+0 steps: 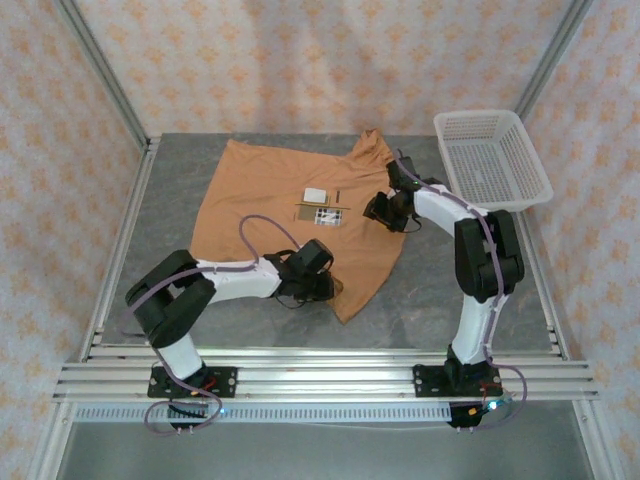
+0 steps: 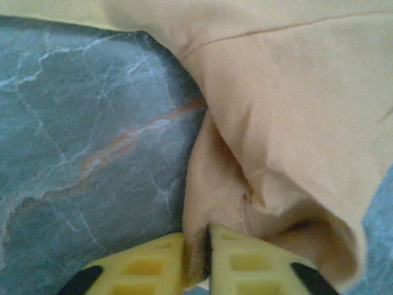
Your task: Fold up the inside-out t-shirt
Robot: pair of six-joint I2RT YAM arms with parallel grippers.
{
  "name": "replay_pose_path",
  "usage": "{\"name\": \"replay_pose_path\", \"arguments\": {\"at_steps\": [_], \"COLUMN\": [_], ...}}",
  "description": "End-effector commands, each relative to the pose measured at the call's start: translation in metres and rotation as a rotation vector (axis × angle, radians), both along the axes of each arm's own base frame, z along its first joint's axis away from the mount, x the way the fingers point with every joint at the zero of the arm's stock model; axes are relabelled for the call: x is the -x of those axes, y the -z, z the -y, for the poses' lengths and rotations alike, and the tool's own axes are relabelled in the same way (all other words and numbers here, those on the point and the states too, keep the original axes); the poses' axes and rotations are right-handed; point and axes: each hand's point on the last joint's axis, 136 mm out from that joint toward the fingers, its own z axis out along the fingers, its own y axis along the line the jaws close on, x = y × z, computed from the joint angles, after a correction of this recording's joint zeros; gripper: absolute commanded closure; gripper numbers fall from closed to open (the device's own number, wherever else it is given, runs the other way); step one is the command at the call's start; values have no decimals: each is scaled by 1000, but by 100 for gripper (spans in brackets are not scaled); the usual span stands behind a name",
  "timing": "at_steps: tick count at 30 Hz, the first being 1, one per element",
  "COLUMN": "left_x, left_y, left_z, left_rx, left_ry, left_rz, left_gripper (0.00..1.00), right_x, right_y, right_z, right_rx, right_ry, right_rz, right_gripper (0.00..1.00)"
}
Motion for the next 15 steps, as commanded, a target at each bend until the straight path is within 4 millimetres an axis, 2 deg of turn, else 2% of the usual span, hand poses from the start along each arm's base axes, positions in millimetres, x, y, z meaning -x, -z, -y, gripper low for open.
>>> {"name": "replay_pose_path", "arguments": {"at_steps": [1, 3, 6, 8, 11, 15], "left_x": [-5, -3, 6, 14, 30, 52], "left_y": [1, -3, -11, -18, -24, -25], "left_z": [-3, -9, -23, -31, -44, -54], "left_rx": [-27, -40, -56, -63, -82, -80], "left_ry": [-19, -29, -54, -70, -82, -93], "left_rz": [14, 16, 17, 23, 23, 16], "left_gripper": [100, 100, 100, 100, 100, 100], "right_x": [-1, 1, 1, -2, -8, -13], "right_y": [16, 34, 59, 68, 75, 73], "right_z": [-7, -1, 19, 28, 37, 43], "right_rx": [-11, 24, 157, 217, 267, 302], "right_ry": [6, 24, 48, 58, 66, 58], "right_rz": [-41, -76, -134, -164, -183, -190], "right_gripper": [56, 56, 58, 59, 59, 60]}}
